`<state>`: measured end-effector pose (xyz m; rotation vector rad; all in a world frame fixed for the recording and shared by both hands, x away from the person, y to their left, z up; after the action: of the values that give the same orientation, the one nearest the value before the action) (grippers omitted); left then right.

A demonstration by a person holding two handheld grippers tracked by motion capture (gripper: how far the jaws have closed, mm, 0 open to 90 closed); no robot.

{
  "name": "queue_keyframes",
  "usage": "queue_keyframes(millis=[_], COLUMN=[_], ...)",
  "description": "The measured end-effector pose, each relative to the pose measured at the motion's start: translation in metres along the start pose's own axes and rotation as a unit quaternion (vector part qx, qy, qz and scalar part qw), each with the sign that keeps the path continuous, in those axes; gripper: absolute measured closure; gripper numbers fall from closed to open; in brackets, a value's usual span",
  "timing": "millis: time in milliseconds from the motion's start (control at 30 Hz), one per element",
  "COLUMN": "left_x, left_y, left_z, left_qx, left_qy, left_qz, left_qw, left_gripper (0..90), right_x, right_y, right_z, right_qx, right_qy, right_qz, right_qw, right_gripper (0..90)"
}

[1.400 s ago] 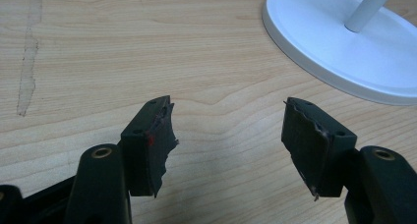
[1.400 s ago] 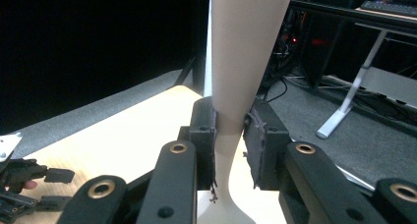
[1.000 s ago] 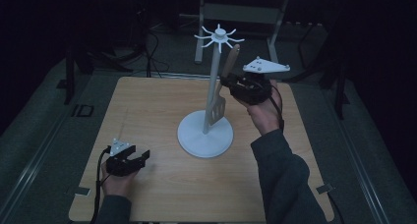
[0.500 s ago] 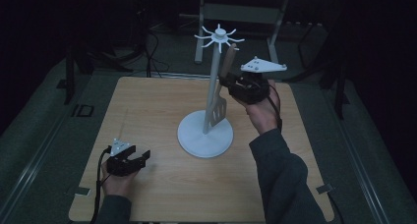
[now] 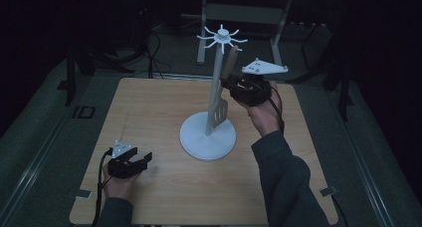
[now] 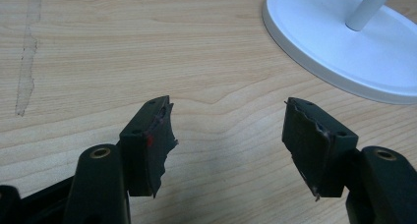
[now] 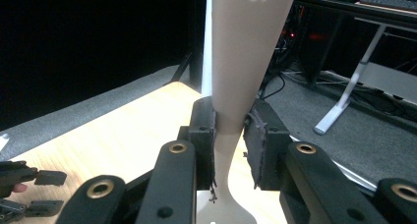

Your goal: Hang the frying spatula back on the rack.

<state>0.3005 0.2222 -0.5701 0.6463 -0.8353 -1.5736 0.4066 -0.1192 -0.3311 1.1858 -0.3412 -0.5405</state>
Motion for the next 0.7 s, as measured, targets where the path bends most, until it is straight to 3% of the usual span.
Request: queue_keyframes(millis=[167, 467, 700], left_x=[0.0000, 0.0001, 0.0002], left_y=[0.0000, 0.0000, 0.0001], left_z=[0.0001, 0.0001, -0.0002], left_qx=[0.000, 0.000, 0.000], left_qy=[0.000, -0.001, -0.001], left_qz=[0.000, 0.000, 0.001], left_qw=[1.0000, 1.0000, 1.0000], left_gripper=[36.2, 36.1, 36.1], right_x=[0.0006, 0.0005, 0.0005], right_y=[-0.0015, -0.0028, -0.0090], right_z=[0.0013, 0.0041, 0.0058], right_qx=[0.003, 0.009, -0.002], right_qy=[-0.001, -0.010, -0.009], right_qz=[0.001, 0.008, 0.013], right_qw=[1.0000, 0.9999, 0.9999], right_gripper=[70.4, 53.9, 41.1])
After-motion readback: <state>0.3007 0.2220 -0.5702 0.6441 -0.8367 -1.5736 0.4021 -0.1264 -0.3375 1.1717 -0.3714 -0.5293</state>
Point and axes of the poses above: each handheld gripper's, and its own axes: z roughly backward along the jaws, y roughly out of its top, x roughly to its right, the point moved 3 cm from there along -z, roughly forward along the jaws, and after that the axes turned 11 degrees about y, right-handed, at the moved point
